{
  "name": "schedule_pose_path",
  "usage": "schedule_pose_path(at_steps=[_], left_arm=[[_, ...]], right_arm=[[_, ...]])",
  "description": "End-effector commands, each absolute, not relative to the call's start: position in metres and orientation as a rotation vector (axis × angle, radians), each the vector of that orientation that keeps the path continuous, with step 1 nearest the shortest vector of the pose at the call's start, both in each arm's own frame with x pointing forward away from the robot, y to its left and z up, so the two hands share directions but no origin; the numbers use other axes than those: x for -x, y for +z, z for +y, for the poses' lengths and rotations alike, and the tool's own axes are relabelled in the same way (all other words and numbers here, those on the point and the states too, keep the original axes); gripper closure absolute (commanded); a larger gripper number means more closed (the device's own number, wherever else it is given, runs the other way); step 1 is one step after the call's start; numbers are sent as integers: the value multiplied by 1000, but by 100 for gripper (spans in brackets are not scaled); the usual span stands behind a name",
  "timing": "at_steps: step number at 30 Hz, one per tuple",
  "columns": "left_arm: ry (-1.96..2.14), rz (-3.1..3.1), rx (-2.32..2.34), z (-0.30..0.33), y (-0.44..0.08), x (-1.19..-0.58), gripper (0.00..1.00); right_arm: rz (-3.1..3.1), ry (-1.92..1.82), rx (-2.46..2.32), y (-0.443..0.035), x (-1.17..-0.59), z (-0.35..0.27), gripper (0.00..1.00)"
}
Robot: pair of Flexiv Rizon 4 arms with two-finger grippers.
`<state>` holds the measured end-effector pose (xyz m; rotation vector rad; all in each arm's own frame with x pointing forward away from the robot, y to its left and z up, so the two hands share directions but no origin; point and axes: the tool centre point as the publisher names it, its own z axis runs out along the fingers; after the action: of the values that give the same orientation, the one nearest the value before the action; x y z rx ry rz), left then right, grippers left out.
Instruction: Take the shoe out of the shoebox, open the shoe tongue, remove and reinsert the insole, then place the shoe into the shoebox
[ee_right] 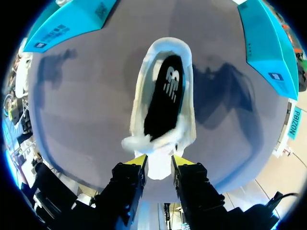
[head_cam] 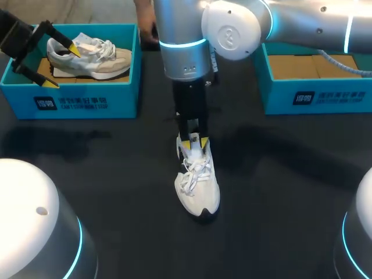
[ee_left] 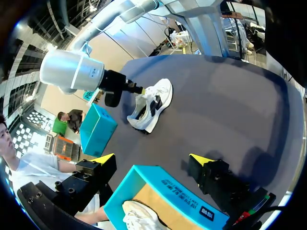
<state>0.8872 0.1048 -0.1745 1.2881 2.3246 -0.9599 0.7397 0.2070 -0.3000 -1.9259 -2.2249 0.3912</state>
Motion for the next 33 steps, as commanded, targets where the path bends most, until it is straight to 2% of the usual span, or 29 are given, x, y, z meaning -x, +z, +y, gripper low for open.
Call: schedule_pose_path(at_steps=[1,14,20,28,33], left_arm=[[-956,2327,-1289,105,-174,-887,0],[-956,2327,-1289,105,-174,-887,0],[-956,2327,-1289,105,-174,-887,0],[-956,2327,-1289,105,-174,-887,0],[-956,2327,-1289,105,-174,-887,0]], right_arm=[[-2223,364,1950,-293,-726,209,67],[-2254,319,1956,-327,-754,205,74],[-2264,345,1952,-335,-763,202,69],[-2311,294,1995,-309,-766,203,65],[-2331,276,1977,-321,-778,207,65]])
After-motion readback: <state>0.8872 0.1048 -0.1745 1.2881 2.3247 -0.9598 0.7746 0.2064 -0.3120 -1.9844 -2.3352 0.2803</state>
